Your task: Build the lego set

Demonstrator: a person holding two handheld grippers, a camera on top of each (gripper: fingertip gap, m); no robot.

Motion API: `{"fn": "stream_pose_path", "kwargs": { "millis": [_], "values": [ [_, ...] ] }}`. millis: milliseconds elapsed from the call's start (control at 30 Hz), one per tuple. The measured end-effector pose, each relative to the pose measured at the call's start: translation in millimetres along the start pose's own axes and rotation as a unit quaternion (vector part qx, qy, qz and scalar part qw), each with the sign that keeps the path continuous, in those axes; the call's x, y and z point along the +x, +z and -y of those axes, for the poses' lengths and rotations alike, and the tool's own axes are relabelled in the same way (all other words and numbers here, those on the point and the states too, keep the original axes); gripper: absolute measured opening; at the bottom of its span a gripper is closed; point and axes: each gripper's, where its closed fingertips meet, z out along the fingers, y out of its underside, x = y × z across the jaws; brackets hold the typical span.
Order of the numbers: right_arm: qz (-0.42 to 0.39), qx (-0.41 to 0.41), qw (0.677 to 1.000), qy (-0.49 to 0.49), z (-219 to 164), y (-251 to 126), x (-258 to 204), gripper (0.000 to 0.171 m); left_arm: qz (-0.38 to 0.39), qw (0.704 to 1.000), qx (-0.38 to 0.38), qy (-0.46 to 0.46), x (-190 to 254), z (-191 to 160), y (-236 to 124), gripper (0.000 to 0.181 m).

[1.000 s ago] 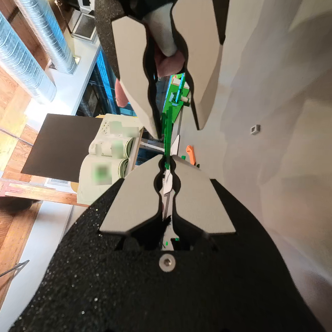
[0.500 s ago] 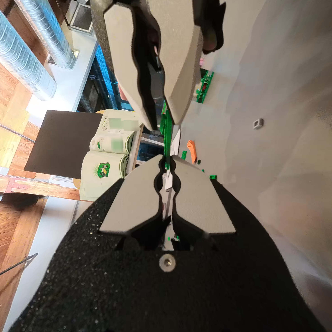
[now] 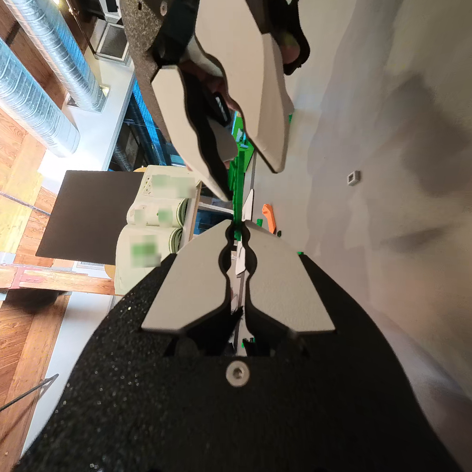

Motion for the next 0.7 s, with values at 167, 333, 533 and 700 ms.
{"fn": "stream_pose_path", "kwargs": {
  "millis": [167, 333, 533, 700],
  "values": [
    [-0.012, -0.002, 1.000, -0.002, 0.0, -1.5, 1.2, 0.031, -0.001, 1.000, 0.001, -0.004, 0.3, 0.3, 0.3, 0.004],
    [-0.019, -0.011, 1.000, 0.000, -2.1, -2.7, 1.8, 0.029, -0.003, 1.000, 0.000, -0.005, 1.0, -0.1, 0.5, 0.004],
    [-0.029, -0.018, 0.999, 0.011, -3.0, -2.0, 4.2, 0.025, -0.005, 1.000, -0.001, -0.009, 1.5, -0.9, 1.1, 0.004],
    [-0.026, -0.017, 0.999, 0.020, -2.2, -3.0, 4.1, 0.025, -0.003, 1.000, -0.002, -0.007, 0.8, -0.7, 1.2, 0.004]
  ]
}}
